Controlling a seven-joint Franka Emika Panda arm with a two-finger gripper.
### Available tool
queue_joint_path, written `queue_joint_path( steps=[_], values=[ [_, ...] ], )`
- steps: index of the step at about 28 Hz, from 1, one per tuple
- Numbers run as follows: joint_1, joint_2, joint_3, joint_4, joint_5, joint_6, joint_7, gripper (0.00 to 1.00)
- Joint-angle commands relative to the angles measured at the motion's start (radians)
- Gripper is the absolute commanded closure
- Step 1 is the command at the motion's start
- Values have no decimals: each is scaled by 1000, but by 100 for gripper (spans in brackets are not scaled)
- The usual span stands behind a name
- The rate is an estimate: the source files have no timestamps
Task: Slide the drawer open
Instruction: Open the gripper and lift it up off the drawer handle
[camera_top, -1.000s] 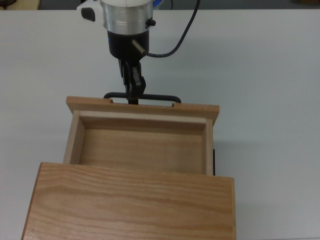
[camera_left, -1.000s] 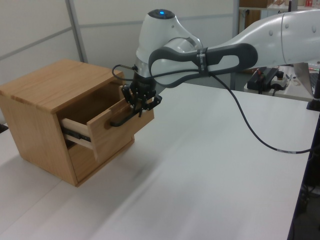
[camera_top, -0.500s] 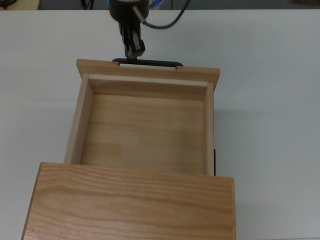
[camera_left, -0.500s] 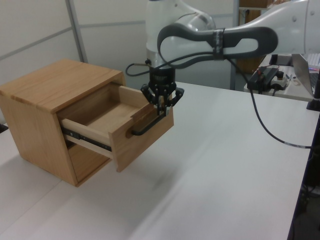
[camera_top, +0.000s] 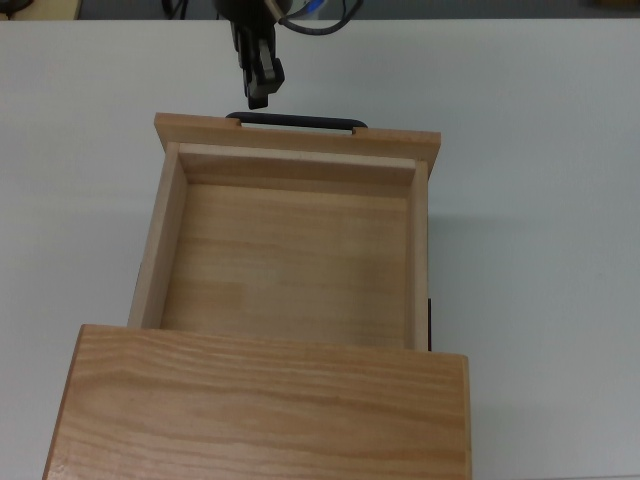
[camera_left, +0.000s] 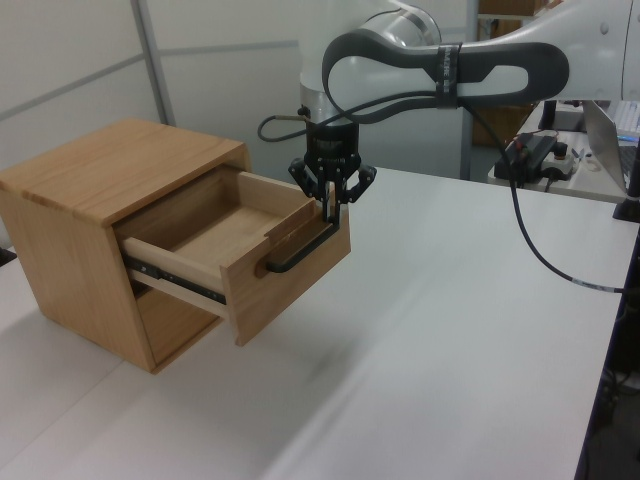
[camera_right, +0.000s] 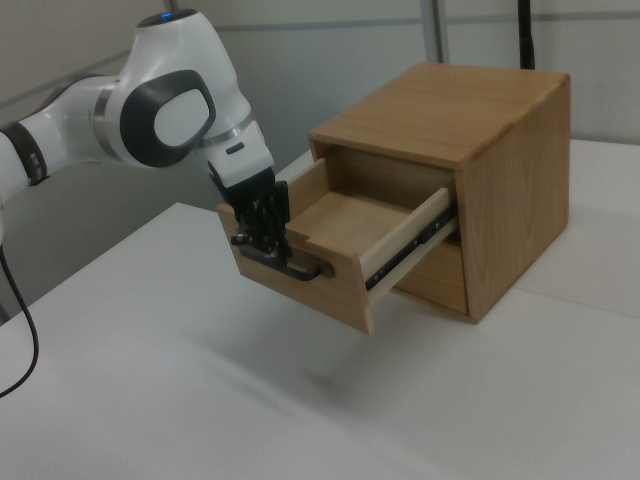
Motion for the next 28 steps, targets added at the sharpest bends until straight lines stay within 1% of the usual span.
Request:
queue_joint_path(
  steps=[1,2,3,4,8,9,11,12,15,18,19,23,24,28],
  values=[
    [-3,-15,-1,21,7,13,-181,14],
    [-3,-16,-1,24,7,13,-216,1],
    [-2,-16,-1,24,5,11,-248,0],
    [3,-19,0,24,1,11,-316,0],
    [3,-33,0,39,4,8,-449,0],
    [3,-34,0,57,2,1,-507,0],
    [4,-38,0,68,2,-4,-571,0],
    [6,-41,2,68,-4,-10,-603,0],
    [7,-45,10,70,-16,-82,-718,0],
    [7,-45,19,70,-18,-131,-824,0],
    [7,-45,19,70,-18,-153,-888,0],
    [7,-48,20,71,-18,-180,-986,0],
    [7,-51,19,71,-19,-190,-1031,0],
    [6,-51,19,71,-21,-193,-1115,0]
  ],
)
